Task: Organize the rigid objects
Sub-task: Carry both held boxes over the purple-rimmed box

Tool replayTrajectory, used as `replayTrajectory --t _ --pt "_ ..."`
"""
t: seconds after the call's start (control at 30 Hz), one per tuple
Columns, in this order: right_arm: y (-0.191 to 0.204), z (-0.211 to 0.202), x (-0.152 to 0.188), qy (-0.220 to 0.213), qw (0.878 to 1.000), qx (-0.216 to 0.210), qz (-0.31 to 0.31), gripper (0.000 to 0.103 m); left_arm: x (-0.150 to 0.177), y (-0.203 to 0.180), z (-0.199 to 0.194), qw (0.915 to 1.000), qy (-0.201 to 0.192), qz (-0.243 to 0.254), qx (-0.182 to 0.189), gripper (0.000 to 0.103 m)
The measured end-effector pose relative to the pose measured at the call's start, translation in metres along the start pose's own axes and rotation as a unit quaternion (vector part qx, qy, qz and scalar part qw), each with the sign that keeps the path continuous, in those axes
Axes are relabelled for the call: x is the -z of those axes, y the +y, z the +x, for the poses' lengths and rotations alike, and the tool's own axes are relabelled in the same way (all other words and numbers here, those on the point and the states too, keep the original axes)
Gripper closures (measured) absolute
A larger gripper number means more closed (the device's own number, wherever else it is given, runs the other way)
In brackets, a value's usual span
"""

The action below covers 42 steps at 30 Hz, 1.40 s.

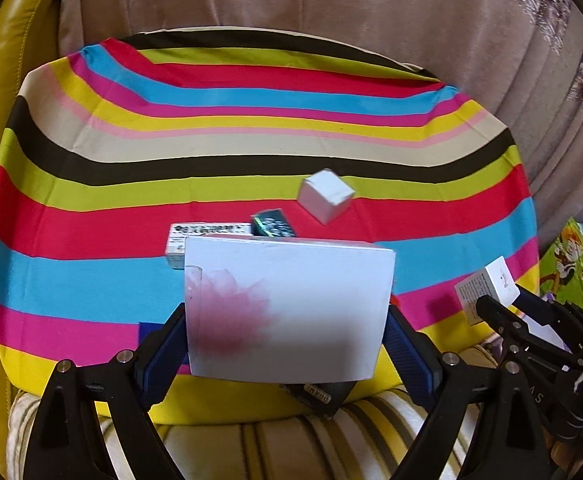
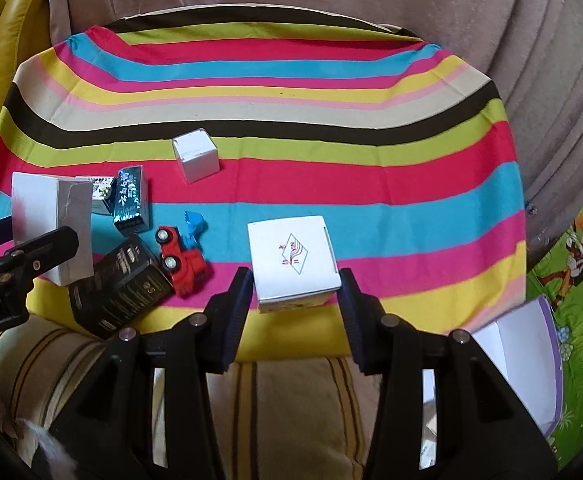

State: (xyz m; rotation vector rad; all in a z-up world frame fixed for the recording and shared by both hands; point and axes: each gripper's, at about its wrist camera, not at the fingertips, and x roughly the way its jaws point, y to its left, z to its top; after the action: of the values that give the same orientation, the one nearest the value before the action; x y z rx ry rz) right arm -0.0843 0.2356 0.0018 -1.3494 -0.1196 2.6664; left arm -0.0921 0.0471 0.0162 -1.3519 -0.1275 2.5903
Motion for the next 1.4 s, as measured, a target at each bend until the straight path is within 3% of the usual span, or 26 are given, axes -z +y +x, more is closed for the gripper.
replayTrajectory --t 0.4,0.9,1.1,1.4 --pt "-0.032 -0.027 0.021 -0.005 1.000 0.004 0.029 0.055 0.011 -0.039 -0.012 0.9994 -0.002 0.023 0.024 0.011" --pt "-0.085 -0.047 0.062 0.011 0.997 0.027 0.069 0.055 0.030 -0.105 -0.019 0.9943 0.015 0.088 0.058 0.011" --pt "-0.113 -0.054 0.084 0.022 0.994 0.040 0.095 0.055 0.039 -0.137 -0.020 0.9890 0.029 0.124 0.074 0.011" --pt "-0.158 -0.058 0.119 0.045 0.987 0.071 0.137 0.055 0.058 -0.200 -0.015 0.9739 0.067 0.196 0.093 0.011"
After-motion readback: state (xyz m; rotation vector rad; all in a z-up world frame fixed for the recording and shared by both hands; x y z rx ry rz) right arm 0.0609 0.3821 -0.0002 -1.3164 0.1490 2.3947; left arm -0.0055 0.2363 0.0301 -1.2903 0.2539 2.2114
